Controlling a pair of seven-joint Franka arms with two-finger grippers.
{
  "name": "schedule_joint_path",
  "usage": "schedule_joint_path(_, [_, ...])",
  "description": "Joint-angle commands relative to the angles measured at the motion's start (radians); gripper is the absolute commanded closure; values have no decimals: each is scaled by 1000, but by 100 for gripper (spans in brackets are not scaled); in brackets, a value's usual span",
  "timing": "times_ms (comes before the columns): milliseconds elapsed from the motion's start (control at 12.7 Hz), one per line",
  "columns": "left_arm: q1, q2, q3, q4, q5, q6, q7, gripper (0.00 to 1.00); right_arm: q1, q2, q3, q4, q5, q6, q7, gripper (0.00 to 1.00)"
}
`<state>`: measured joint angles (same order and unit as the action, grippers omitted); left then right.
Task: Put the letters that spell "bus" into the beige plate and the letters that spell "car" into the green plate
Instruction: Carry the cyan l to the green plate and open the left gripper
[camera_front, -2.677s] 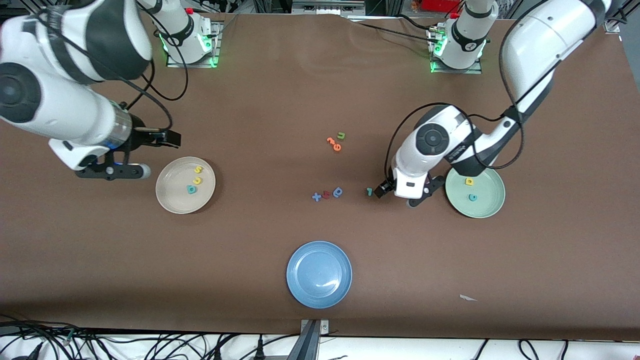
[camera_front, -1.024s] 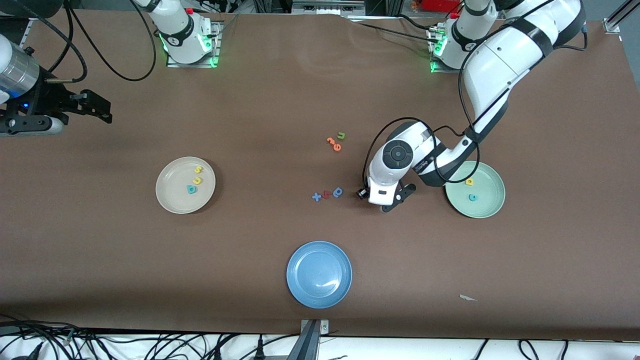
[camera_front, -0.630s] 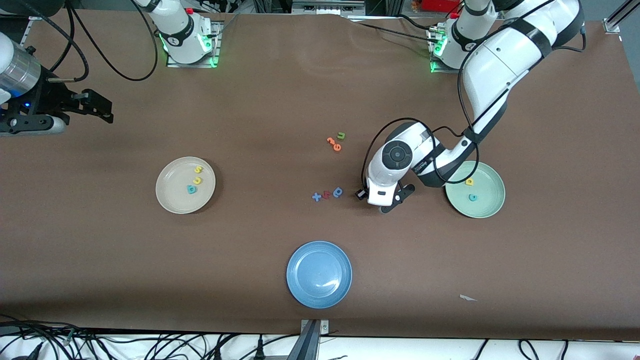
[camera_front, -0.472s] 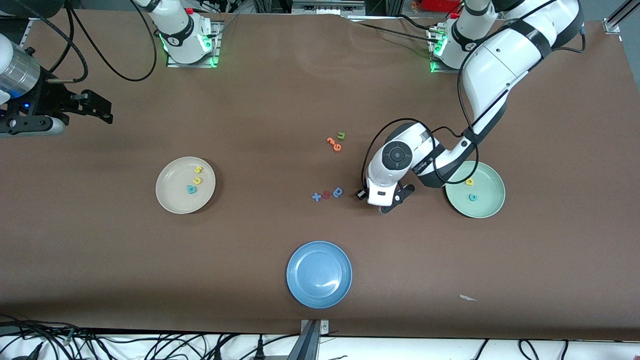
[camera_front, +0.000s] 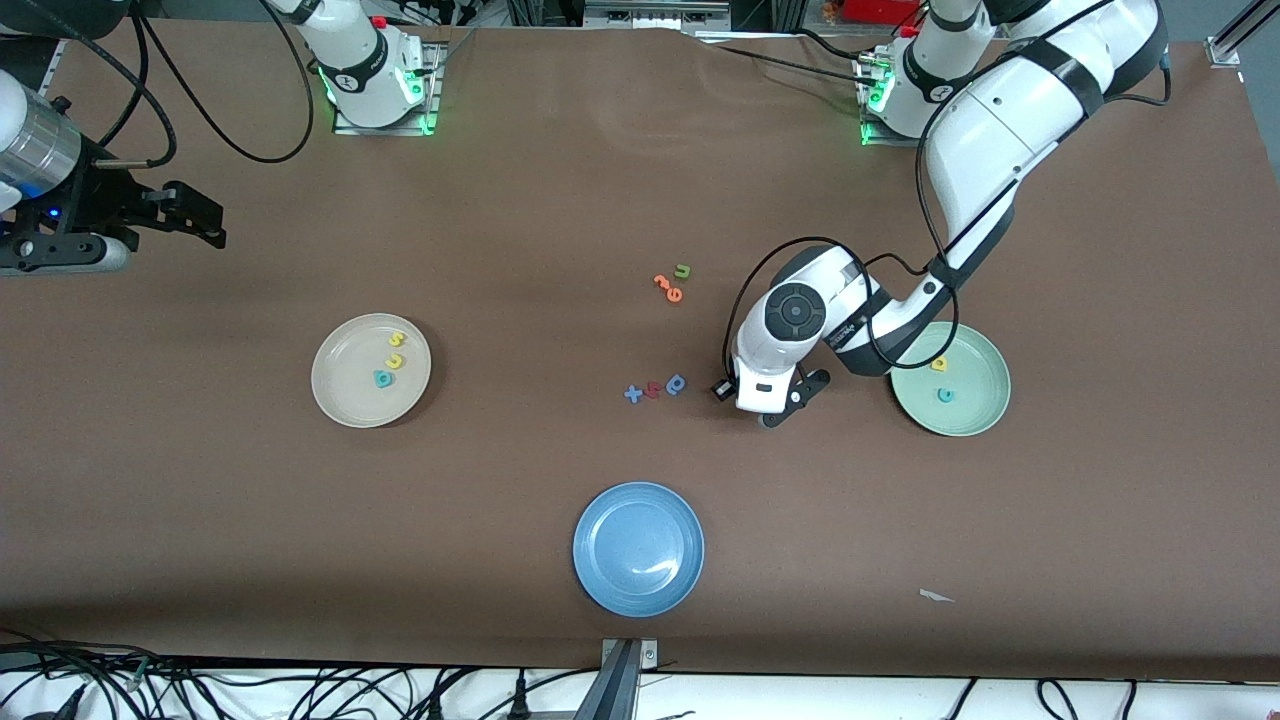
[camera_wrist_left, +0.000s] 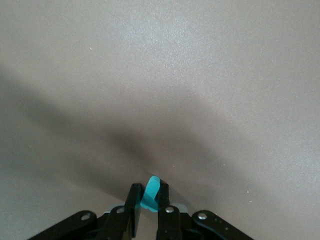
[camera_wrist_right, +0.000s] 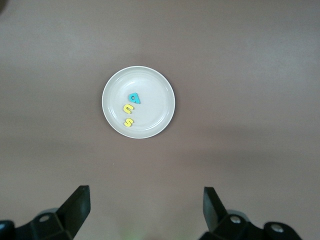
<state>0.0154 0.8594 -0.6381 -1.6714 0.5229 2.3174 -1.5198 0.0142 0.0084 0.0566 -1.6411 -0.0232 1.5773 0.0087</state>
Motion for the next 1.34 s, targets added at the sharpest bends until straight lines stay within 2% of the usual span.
schedule_joint_path(0, [1, 15, 8, 25, -24, -7, 20, 100, -13, 9, 11, 24, 3, -22, 14, 0])
schedule_joint_path(157, [46, -8, -14, 36, -35, -21, 18, 100, -11, 9, 11, 24, 2, -20, 14, 0])
schedule_joint_path(236, [90, -17, -64, 39, -53, -50, 20, 100, -11, 9, 11, 24, 2, -20, 14, 0])
schedule_joint_path(472, [333, -26, -292, 39, -53, -233, 104, 100, -11, 9, 11, 24, 2, -20, 14, 0])
schedule_joint_path(709, [519, -28, -397, 38, -46, -435, 222, 100, -13, 9, 11, 24, 2, -22, 14, 0])
schedule_joint_path(945, [644, -46, -393, 35, -24, -549, 376, 100, -13, 9, 11, 24, 2, -22, 13, 0])
schedule_joint_path(1024, [676, -48, -391, 29, 26, -571, 412, 100, -13, 9, 11, 24, 2, -20, 13, 0])
schedule_joint_path(1181, [713, -37, -382, 22, 98, -598, 444, 100, -13, 9, 11, 24, 2, -20, 13, 0])
schedule_joint_path(1260, [703, -33, -346, 21, 121, -595, 452, 100, -11, 9, 11, 24, 2, -22, 13, 0])
